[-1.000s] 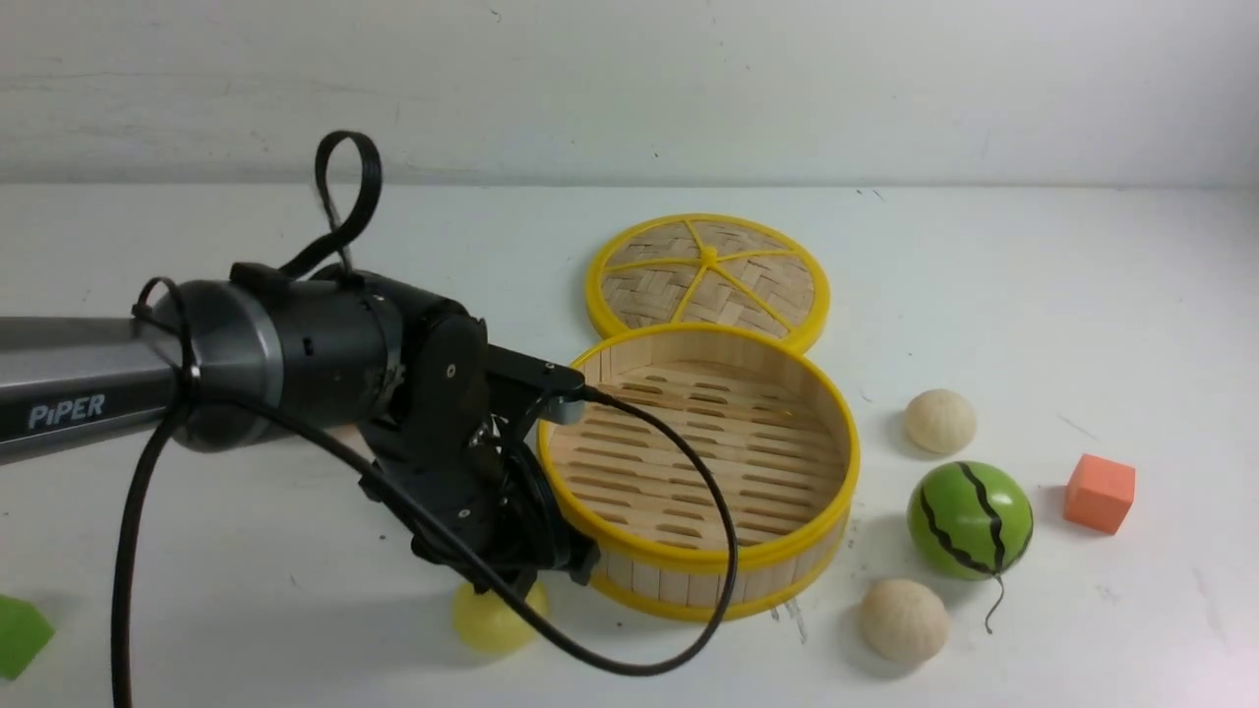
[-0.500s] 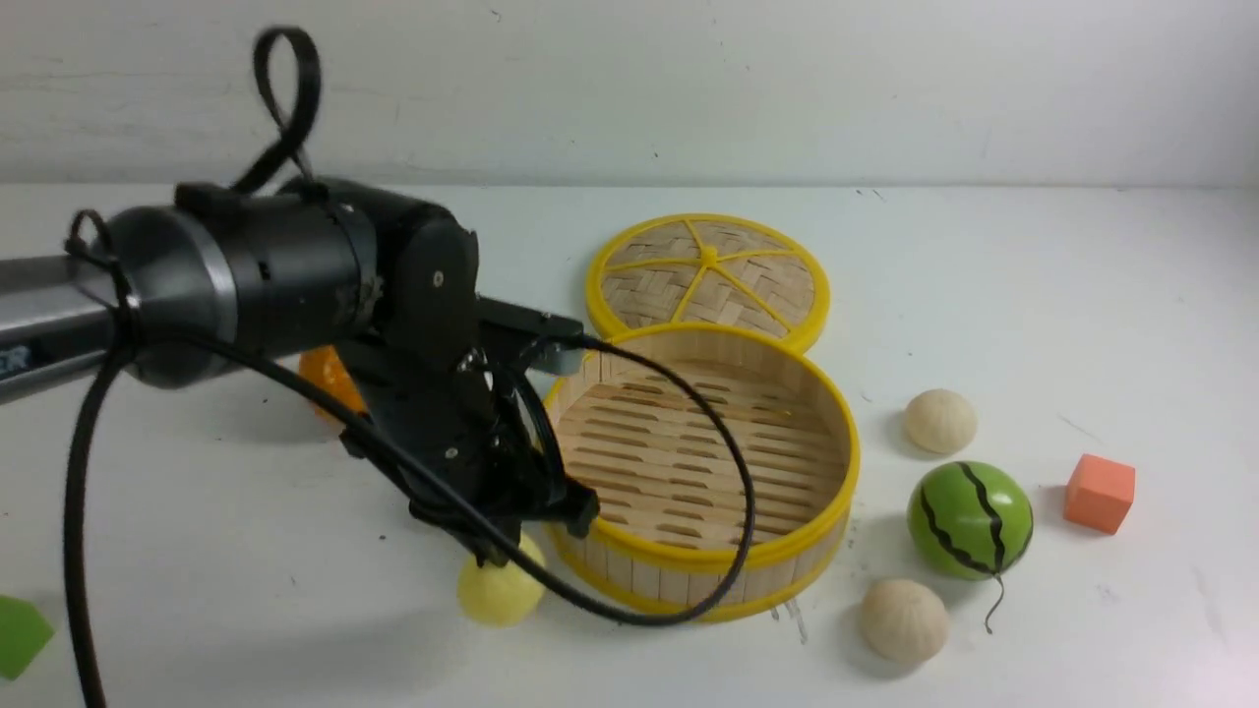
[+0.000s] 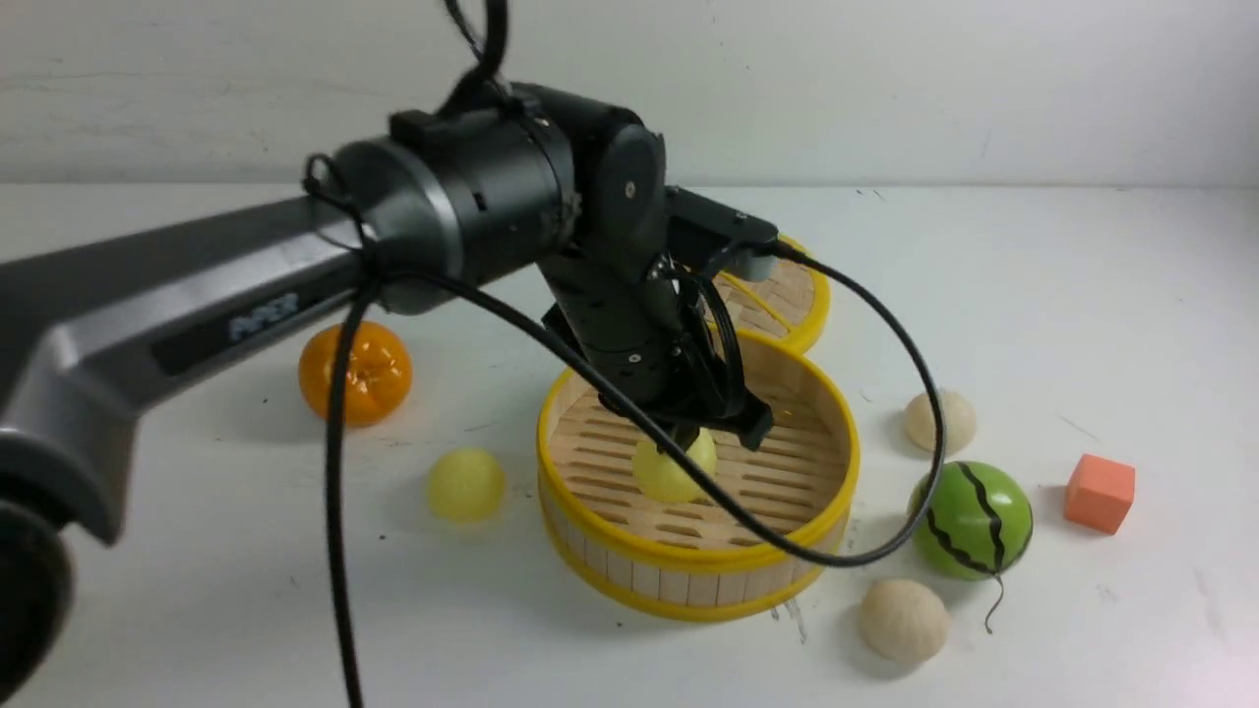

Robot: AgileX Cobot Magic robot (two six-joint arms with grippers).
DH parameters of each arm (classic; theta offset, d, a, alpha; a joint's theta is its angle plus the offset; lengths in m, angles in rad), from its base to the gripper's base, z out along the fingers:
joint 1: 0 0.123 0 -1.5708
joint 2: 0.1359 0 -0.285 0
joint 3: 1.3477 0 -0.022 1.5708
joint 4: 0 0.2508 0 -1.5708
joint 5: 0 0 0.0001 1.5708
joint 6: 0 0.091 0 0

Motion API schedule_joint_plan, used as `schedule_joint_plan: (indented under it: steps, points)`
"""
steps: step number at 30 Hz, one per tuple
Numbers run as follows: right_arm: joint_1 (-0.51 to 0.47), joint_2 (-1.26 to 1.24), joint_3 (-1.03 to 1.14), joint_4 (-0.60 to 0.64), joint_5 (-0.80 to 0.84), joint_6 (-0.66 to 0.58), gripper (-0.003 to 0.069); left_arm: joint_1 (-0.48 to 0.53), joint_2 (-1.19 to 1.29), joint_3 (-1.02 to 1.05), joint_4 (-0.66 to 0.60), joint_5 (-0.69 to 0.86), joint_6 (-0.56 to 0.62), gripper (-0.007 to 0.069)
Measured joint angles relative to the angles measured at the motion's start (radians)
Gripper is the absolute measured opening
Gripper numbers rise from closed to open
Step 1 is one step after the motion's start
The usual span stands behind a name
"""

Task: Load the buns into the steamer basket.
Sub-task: Use the left arm to put the steamed stuffed bun into the steamer, then use the left arm to grab a steamed stuffed bun

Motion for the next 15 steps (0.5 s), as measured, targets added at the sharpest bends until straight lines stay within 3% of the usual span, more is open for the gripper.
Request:
schedule_joint_plan:
  steps: [8, 15]
  points:
    - [0.0, 0.0, 0.0, 0.0, 0.0, 0.0, -0.001, 0.001, 0.099, -0.063, 0.032, 0.052, -0.041, 0.0034]
    - [0.0, 0.0, 0.0, 0.0, 0.0, 0.0, -0.0003, 0.003, -0.01, -0.067, 0.059, 0.159, -0.125, 0.028]
